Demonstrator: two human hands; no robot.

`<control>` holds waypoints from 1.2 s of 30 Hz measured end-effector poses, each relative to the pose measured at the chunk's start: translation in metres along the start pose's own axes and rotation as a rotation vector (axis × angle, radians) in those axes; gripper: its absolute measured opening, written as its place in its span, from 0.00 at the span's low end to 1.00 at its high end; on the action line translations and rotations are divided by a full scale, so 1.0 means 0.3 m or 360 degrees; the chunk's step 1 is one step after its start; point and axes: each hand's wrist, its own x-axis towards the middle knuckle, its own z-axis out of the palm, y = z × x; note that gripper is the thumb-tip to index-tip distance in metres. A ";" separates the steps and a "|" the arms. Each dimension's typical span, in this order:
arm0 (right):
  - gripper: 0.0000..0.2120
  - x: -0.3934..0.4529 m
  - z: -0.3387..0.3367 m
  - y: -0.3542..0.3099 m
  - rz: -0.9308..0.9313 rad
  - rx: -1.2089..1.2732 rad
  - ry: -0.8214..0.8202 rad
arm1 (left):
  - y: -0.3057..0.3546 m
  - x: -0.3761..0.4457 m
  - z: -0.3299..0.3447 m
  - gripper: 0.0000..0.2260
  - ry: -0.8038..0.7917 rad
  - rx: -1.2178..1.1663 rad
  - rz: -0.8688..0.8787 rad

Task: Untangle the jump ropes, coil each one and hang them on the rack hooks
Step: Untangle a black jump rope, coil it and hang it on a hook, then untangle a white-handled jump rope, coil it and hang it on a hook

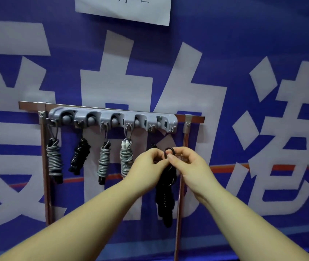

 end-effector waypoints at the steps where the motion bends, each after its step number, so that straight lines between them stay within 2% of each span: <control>1: 0.05 0.043 -0.018 0.003 -0.0014 -0.0014 0.0046 | -0.003 0.047 0.015 0.06 0.0013 -0.0018 -0.0005; 8: 0.08 0.347 -0.080 0.087 0.0006 -0.0197 0.0283 | -0.049 0.321 0.105 0.09 0.0151 -0.0194 -0.0078; 16: 0.10 0.605 -0.040 0.131 0.0169 0.0091 0.0602 | -0.082 0.536 0.210 0.09 0.0396 -0.0535 -0.0249; 20: 0.09 0.639 -0.034 0.173 0.0253 0.0049 0.0545 | -0.137 0.566 0.232 0.08 0.0360 -0.0750 -0.0421; 24: 0.12 0.610 -0.045 0.211 0.0156 -0.0099 0.0424 | -0.188 0.554 0.210 0.08 0.0167 -0.0639 -0.0311; 27: 0.14 0.576 -0.054 0.233 0.0102 -0.0186 0.0389 | -0.212 0.515 0.191 0.23 -0.0086 -0.0447 -0.0101; 29: 0.16 0.533 -0.047 0.241 -0.0019 -0.0321 0.0441 | -0.218 0.465 0.168 0.28 -0.0115 -0.0410 -0.0053; 32: 0.10 0.429 -0.014 0.242 -0.0263 -0.0466 0.0524 | -0.227 0.362 0.127 0.25 -0.0095 -0.0499 0.0018; 36: 0.06 0.247 0.087 0.294 -0.0217 -0.0436 0.0256 | -0.290 0.166 0.077 0.20 -0.0008 -0.0394 -0.0044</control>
